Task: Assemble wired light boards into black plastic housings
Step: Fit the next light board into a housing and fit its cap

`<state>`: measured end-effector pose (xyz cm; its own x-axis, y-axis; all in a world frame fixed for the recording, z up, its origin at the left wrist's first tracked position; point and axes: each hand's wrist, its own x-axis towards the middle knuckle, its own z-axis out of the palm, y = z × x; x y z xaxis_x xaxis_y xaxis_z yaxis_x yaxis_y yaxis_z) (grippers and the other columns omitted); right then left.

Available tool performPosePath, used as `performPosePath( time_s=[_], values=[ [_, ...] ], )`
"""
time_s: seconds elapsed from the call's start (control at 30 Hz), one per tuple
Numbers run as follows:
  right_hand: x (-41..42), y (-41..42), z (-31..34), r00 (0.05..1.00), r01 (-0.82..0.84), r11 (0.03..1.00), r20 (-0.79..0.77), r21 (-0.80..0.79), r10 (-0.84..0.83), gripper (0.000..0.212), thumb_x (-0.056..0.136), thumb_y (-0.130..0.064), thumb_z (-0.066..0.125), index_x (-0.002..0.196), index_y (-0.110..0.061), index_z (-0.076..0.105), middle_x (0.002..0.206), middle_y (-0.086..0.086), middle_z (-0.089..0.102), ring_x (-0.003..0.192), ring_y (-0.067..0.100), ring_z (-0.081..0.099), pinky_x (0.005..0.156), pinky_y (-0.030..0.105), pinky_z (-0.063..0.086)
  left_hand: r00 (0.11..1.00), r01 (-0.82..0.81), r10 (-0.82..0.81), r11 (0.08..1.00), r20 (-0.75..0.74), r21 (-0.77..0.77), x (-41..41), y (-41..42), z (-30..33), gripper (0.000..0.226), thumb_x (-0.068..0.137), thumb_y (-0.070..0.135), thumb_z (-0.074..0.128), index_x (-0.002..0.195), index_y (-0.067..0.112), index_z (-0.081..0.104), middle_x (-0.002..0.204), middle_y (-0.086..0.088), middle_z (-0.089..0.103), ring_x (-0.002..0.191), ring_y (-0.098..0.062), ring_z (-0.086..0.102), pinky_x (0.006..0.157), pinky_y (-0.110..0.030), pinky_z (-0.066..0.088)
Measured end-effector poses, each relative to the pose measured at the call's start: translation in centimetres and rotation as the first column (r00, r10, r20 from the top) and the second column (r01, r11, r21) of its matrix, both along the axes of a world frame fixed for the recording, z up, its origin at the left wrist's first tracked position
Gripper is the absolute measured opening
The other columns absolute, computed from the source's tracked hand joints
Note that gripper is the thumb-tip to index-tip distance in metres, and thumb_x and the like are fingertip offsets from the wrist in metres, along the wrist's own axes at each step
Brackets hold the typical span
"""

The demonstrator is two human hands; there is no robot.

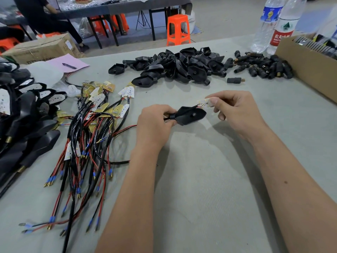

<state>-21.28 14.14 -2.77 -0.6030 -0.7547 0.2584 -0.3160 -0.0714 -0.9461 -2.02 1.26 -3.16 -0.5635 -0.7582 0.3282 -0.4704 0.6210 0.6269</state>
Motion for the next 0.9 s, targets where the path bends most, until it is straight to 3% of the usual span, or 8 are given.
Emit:
performPosePath(
  time_s=[0.2,0.4,0.57,0.67,0.77,0.83,0.9],
  values=[
    [0.3,-0.2,0.3,0.985,0.171,0.969,0.022,-0.177,-0.169,0.009,0.085,-0.012,0.080,0.084,-0.020,0.076,0.071,0.008,0.073,0.054,0.014,0.060,0.049,0.023,0.045,0.998,-0.068,0.068,0.998,-0.009,0.012,-0.4,0.3,-0.2,0.024,0.076,0.022,0.086,0.099,0.025,0.080,0.090,0.009,0.074,0.089,-0.016,0.067,0.084,-0.038,0.054],
    [1.7,-1.3,-0.5,0.992,0.122,0.992,0.005,-0.039,-0.122,0.008,0.084,-0.013,0.083,0.083,-0.012,0.075,0.059,0.009,0.069,0.045,0.019,0.059,0.045,0.028,0.048,0.996,0.005,0.001,0.998,-0.093,0.062,-1.5,1.5,0.0,0.022,0.073,0.019,0.085,0.093,0.026,0.080,0.086,0.007,0.074,0.083,-0.016,0.068,0.081,-0.039,0.055],
    [2.1,-1.6,-0.8,0.988,0.156,0.988,0.003,0.004,-0.156,0.012,0.082,-0.017,0.085,0.080,-0.017,0.073,0.057,0.005,0.071,0.044,0.018,0.060,0.041,0.023,0.042,0.990,-0.005,0.010,0.999,-0.138,0.039,-2.2,1.8,-0.1,0.023,0.077,0.015,0.083,0.098,0.022,0.079,0.092,0.003,0.073,0.087,-0.021,0.067,0.082,-0.043,0.055],
    [2.4,-1.8,-0.8,0.978,0.209,0.978,0.013,-0.014,-0.209,0.012,0.082,-0.019,0.084,0.080,-0.019,0.072,0.060,0.002,0.072,0.044,0.015,0.062,0.043,0.019,0.042,0.986,0.024,-0.011,0.997,-0.168,0.074,-2.2,1.7,-0.2,0.021,0.078,0.012,0.082,0.096,0.022,0.079,0.090,0.004,0.073,0.080,-0.021,0.068,0.079,-0.042,0.056],
    [2.6,-1.8,-0.9,0.964,0.263,0.964,0.048,-0.035,-0.261,0.012,0.082,-0.020,0.083,0.079,-0.020,0.072,0.061,0.001,0.072,0.045,0.014,0.064,0.043,0.019,0.043,0.983,0.064,-0.041,0.990,-0.180,0.126,-2.1,1.6,-0.2,0.021,0.078,0.012,0.082,0.096,0.023,0.078,0.086,0.011,0.072,0.072,-0.009,0.067,0.075,-0.034,0.056],
    [2.6,-1.8,-0.9,0.959,0.277,0.960,0.063,-0.027,-0.275,0.012,0.082,-0.019,0.084,0.079,-0.019,0.072,0.062,0.002,0.073,0.044,0.015,0.064,0.043,0.019,0.043,0.984,0.068,-0.046,0.989,-0.171,0.128,-2.0,1.4,-0.4,0.022,0.077,0.015,0.084,0.096,0.025,0.079,0.082,0.017,0.068,0.064,0.007,0.057,0.068,-0.019,0.047],
    [2.6,-1.8,-0.9,0.964,0.253,0.967,0.088,-0.010,-0.251,0.012,0.083,-0.018,0.084,0.081,-0.016,0.072,0.064,0.003,0.074,0.044,0.015,0.061,0.043,0.019,0.042,0.983,0.059,-0.034,0.989,-0.178,0.137,-1.8,1.1,-0.5,0.022,0.077,0.016,0.085,0.096,0.026,0.079,0.082,0.017,0.068,0.061,0.010,0.053,0.062,-0.009,0.037]
  ],
)
